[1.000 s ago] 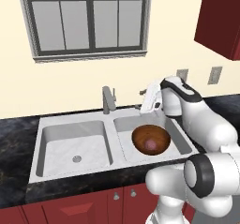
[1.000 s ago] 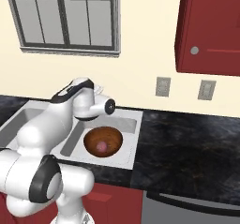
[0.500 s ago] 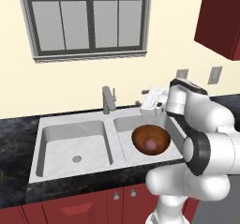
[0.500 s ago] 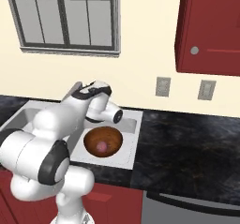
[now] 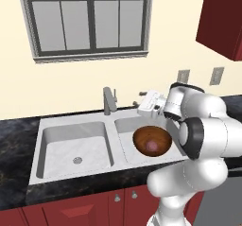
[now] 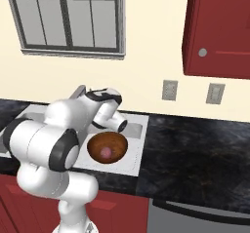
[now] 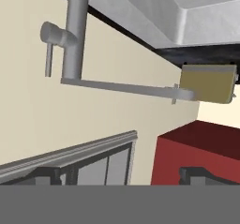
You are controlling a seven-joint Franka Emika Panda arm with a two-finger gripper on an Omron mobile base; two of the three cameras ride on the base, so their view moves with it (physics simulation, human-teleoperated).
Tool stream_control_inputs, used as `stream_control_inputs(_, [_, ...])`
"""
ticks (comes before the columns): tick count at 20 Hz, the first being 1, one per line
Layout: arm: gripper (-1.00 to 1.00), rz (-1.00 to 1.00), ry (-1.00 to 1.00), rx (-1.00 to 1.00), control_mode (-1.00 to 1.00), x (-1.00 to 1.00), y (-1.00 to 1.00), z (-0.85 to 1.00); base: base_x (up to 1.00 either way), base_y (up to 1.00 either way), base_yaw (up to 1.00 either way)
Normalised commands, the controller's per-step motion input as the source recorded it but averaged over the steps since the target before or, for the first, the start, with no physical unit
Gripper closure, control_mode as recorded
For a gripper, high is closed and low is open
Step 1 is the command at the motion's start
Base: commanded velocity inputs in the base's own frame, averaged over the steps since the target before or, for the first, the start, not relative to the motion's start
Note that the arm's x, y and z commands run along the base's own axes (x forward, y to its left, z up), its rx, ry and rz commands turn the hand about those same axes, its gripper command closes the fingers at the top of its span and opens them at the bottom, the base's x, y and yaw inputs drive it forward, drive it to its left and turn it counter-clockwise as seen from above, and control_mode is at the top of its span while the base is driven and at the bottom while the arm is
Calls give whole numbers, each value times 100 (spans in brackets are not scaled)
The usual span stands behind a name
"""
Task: Pick the onion from the cabinet and place it in the bowl. Then pick the bowl and place it in the sink. Then turn on the sink facuet.
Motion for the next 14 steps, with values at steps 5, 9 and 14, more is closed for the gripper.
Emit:
stream_control_inputs(5, [-100,0,0,0,-100,18,22,0,0,0,0])
stream_control_inputs(9, [-100,0,0,0,-100,29,28,0,0,0,0])
stream_control_inputs(14, [-100,0,0,0,-100,41,16,0,0,0,0])
